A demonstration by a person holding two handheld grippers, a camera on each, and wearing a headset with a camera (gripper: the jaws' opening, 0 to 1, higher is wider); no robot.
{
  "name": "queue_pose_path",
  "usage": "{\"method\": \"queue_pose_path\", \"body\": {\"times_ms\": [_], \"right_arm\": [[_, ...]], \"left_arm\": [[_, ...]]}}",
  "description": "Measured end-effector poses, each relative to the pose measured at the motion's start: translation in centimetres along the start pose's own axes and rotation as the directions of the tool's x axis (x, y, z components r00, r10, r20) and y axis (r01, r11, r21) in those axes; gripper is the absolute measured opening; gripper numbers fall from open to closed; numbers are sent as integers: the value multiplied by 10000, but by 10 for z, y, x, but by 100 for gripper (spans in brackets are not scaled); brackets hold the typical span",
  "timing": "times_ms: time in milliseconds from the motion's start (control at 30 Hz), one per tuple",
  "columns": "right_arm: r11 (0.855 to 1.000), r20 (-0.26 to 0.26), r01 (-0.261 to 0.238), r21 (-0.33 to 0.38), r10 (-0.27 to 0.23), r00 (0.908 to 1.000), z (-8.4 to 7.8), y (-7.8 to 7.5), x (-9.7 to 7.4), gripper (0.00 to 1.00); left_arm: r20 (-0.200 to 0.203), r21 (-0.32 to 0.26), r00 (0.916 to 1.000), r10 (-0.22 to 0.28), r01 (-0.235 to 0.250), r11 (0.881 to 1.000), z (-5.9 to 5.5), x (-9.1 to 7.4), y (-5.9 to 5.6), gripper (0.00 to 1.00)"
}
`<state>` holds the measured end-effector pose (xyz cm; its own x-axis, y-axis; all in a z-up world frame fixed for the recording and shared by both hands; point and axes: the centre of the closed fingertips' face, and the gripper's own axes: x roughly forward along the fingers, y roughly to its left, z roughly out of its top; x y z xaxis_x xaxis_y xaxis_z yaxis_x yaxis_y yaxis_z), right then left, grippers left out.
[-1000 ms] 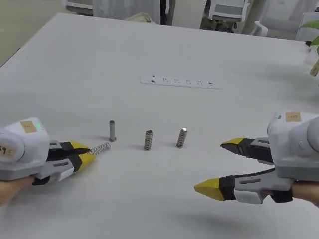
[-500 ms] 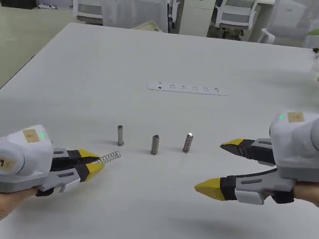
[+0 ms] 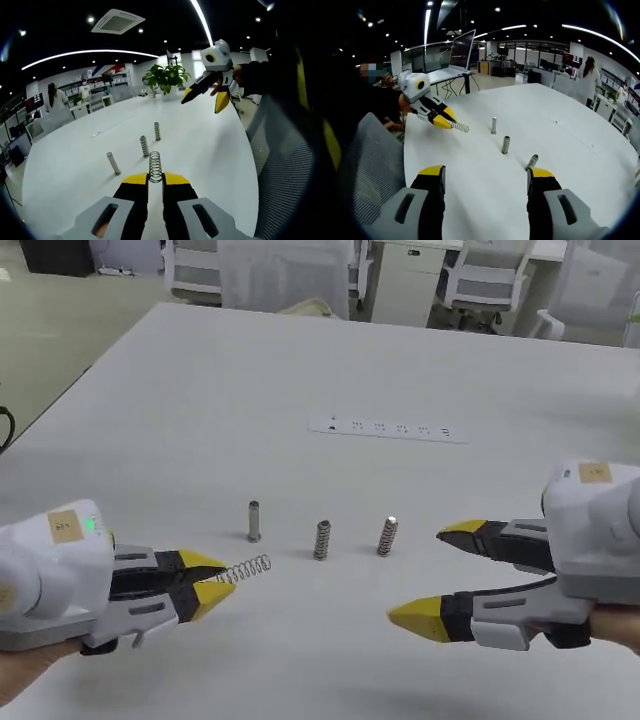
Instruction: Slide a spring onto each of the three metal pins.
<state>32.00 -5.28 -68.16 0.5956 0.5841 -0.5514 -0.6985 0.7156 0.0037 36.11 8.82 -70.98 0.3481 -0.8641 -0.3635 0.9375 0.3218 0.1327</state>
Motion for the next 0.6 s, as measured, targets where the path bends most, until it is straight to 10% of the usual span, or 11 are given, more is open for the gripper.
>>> {"method": "queue_pose_path", "body": {"times_ms": [600], "right_arm": [[9934, 363, -1104, -301, 1115, 9931, 23, 28, 12, 59]], "left_arm": [[658, 604, 9966, -503, 463, 9971, 36, -14, -30, 2]]}}
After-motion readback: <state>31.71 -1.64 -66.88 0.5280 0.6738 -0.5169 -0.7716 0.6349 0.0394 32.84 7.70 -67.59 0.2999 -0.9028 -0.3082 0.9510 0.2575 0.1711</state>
